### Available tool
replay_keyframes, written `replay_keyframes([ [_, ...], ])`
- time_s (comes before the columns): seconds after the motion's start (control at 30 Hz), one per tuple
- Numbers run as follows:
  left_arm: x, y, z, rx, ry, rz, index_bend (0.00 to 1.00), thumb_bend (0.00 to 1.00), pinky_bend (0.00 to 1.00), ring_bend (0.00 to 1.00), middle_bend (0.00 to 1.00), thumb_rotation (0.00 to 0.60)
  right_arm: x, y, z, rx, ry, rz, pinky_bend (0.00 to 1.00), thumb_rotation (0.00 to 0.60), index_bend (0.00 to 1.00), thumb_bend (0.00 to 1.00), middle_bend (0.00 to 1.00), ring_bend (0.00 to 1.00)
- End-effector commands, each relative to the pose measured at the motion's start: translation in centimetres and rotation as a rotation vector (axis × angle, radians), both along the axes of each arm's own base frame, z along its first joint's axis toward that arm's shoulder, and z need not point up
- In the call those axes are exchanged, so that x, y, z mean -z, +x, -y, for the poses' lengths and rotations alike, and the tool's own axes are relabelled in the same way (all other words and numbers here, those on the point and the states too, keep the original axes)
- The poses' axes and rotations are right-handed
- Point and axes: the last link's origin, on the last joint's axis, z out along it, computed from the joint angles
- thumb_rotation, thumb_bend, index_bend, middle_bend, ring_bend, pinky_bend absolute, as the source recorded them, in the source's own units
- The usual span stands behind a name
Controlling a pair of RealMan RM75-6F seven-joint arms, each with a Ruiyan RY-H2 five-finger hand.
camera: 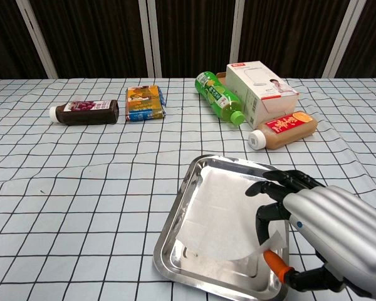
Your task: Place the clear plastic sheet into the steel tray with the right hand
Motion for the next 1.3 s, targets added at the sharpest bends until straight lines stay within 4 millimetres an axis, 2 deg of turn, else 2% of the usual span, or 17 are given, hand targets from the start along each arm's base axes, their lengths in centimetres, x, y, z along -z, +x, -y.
replay_keyframes([
  [0.03,0.0,0.0,0.0,-0.001,0.000,0.001,0.00,0.00,0.00,0.00,0.00,0.600,0.1,0.2,0.2,0.008,0.000,-0.004,0.00,0.600,0.63,0.52,0.19,0.02],
  [0.13,0.0,0.0,0.0,0.000,0.000,0.002,0.00,0.00,0.00,0.00,0.00,0.600,0.1,0.3,0.3,0.014,0.002,-0.008,0.00,0.600,0.62,0.52,0.19,0.02],
  [0.3,-0.1,0.0,0.0,0.000,0.003,0.002,0.00,0.00,0.00,0.00,0.00,0.600,0.2,0.5,0.2,0.019,0.008,-0.018,0.00,0.600,0.50,0.52,0.19,0.00],
  [0.43,-0.1,0.0,0.0,0.001,0.004,0.003,0.00,0.00,0.00,0.00,0.00,0.600,0.1,0.7,0.2,0.018,0.003,-0.012,0.00,0.600,0.23,0.49,0.13,0.00],
  [0.57,-0.1,0.0,0.0,0.001,0.005,0.005,0.00,0.00,0.00,0.00,0.00,0.600,-0.1,1.1,0.2,0.013,-0.009,0.014,0.00,0.600,0.10,0.45,0.08,0.00],
  [0.67,-0.1,0.0,0.0,-0.003,0.005,0.011,0.00,0.00,0.00,0.00,0.00,0.600,-0.3,1.3,0.3,-0.001,-0.019,0.018,0.00,0.600,0.06,0.44,0.08,0.00],
  [0.9,-0.2,0.0,0.0,-0.006,0.003,0.017,0.00,0.00,0.00,0.00,0.00,0.600,-1.0,1.4,0.0,-0.026,-0.025,0.010,0.00,0.600,0.06,0.44,0.08,0.00],
  [0.97,-0.2,0.0,0.0,-0.006,0.002,0.015,0.00,0.00,0.00,0.00,0.00,0.600,-1.3,1.1,0.1,-0.024,-0.029,-0.005,0.00,0.600,0.06,0.48,0.08,0.00],
  [1.13,-0.1,0.0,0.0,-0.006,-0.001,0.014,0.00,0.00,0.00,0.00,0.00,0.600,-2.2,-0.4,0.4,-0.041,-0.011,-0.094,0.00,0.600,0.06,0.84,0.08,0.00],
  [1.23,-0.1,0.0,0.0,-0.006,0.000,0.013,0.00,0.00,0.00,0.00,0.00,0.600,-2.5,-1.4,0.6,-0.077,0.045,-0.180,0.00,0.600,0.06,0.96,0.08,0.00],
  [1.3,-0.1,0.0,0.0,-0.007,0.002,0.012,0.00,0.00,0.00,0.00,0.00,0.600,-2.8,-1.9,0.7,-0.098,0.078,-0.236,0.00,0.600,0.06,0.99,0.08,0.00],
])
